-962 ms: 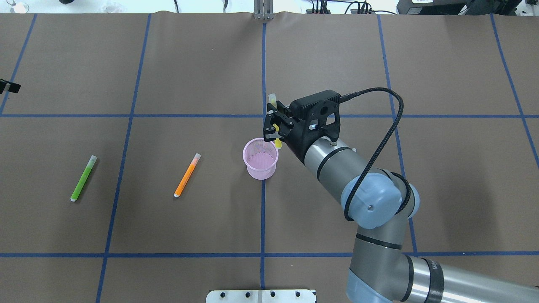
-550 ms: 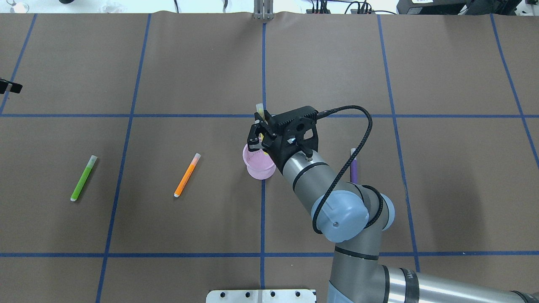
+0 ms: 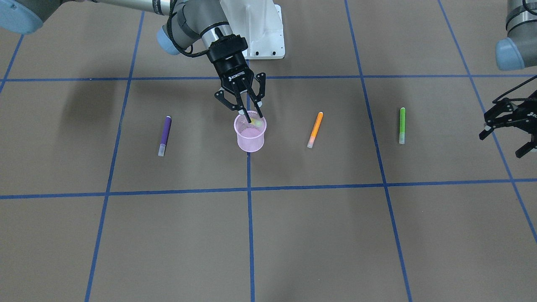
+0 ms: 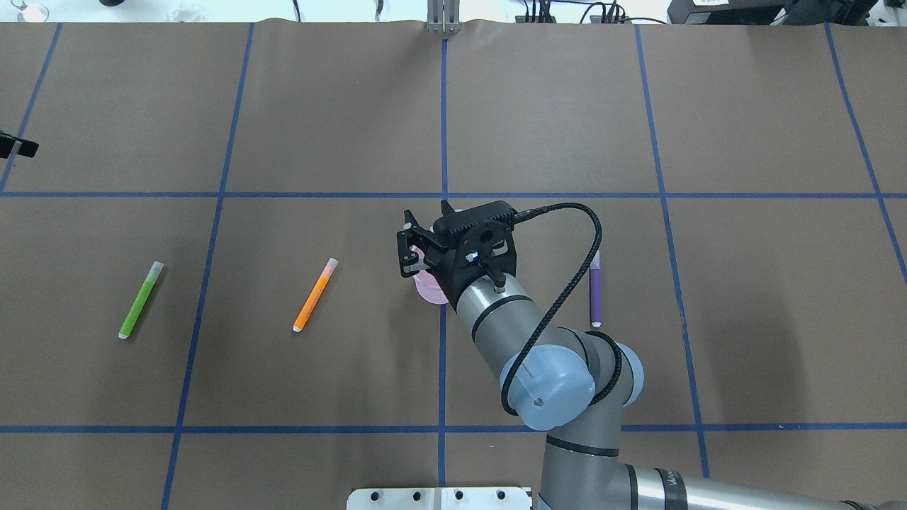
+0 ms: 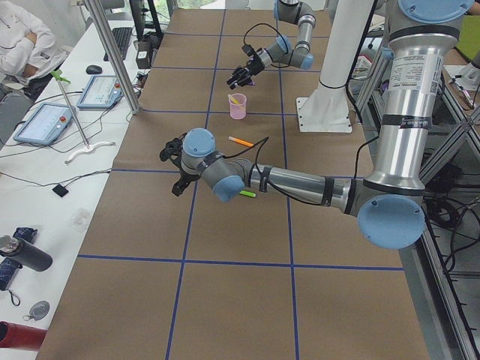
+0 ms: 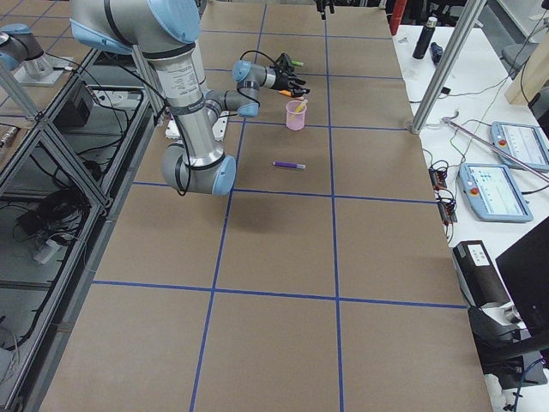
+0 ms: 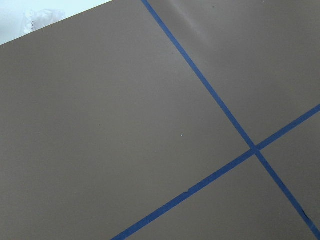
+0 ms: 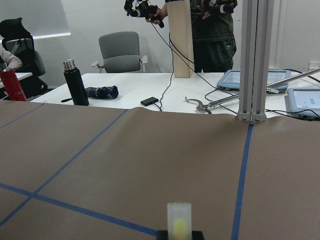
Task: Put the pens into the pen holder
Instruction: 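Lower the highlighter into the cup and open the right gripper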
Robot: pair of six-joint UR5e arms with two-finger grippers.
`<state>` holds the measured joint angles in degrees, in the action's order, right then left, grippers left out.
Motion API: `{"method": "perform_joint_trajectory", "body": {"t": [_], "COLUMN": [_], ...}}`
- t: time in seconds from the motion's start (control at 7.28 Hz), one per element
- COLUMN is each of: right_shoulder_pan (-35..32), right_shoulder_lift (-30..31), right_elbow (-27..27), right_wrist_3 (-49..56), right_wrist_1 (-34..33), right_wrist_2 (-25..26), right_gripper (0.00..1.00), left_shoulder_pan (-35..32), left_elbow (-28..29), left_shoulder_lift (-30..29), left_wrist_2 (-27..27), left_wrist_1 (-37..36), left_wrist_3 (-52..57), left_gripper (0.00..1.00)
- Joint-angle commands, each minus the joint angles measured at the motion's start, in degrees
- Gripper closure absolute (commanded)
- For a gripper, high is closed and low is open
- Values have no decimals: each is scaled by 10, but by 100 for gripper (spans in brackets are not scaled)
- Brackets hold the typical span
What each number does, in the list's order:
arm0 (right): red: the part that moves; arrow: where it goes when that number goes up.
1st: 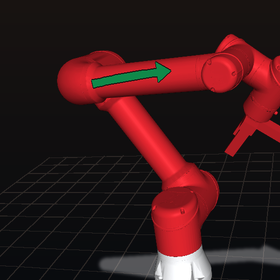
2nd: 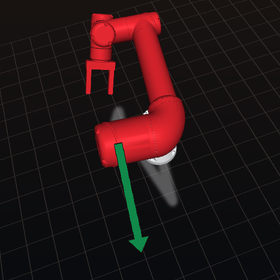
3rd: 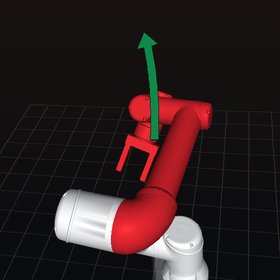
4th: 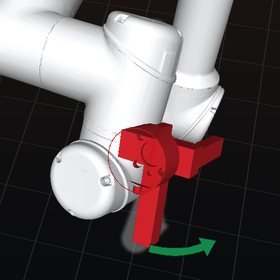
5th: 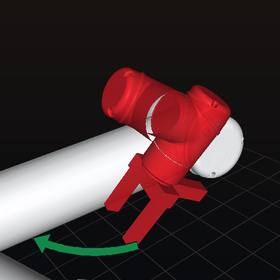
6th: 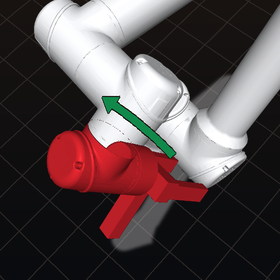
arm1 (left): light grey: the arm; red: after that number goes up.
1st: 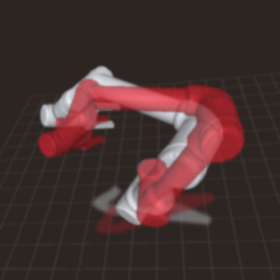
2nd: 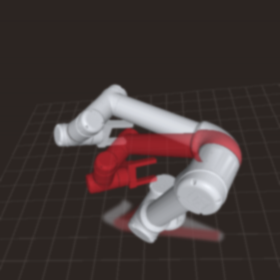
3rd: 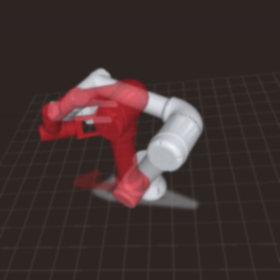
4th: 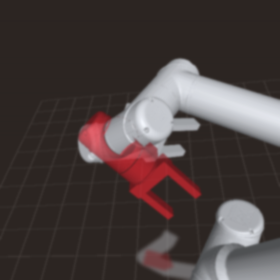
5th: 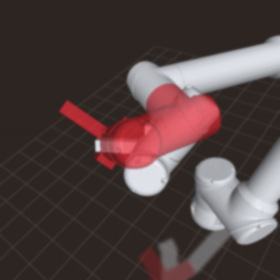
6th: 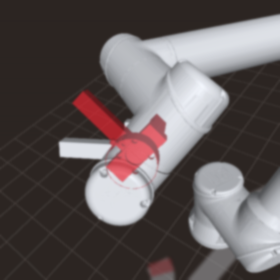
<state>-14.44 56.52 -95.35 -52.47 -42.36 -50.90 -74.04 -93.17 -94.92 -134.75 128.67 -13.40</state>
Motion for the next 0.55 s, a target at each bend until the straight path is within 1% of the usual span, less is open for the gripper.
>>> {"method": "perform_joint_trajectory", "body": {"t": [0.0,0.14,0.27,0.41], "right_shoulder_pan": [-22,-59,-108,-171], "right_shoulder_lift": [-2,4,11,12], "right_elbow": [-16,-16,-18,-25], "right_wrist_3": [-24,-45,-73,-77], "right_wrist_1": [-2,-9,-47,-121], "right_wrist_2": [-50,-115,-202,-313], "right_gripper": [1,1,1,1], "left_shoulder_pan": [4,16,43,87], "left_elbow": [-3,-7,-18,-25], "left_shoulder_lift": [0,0,2,8], "left_wrist_2": [0,4,46,101], "left_wrist_1": [0,-1,-2,-2], "left_wrist_3": [-27,-56,-111,-173], "left_gripper": [0,0,0,0]}}
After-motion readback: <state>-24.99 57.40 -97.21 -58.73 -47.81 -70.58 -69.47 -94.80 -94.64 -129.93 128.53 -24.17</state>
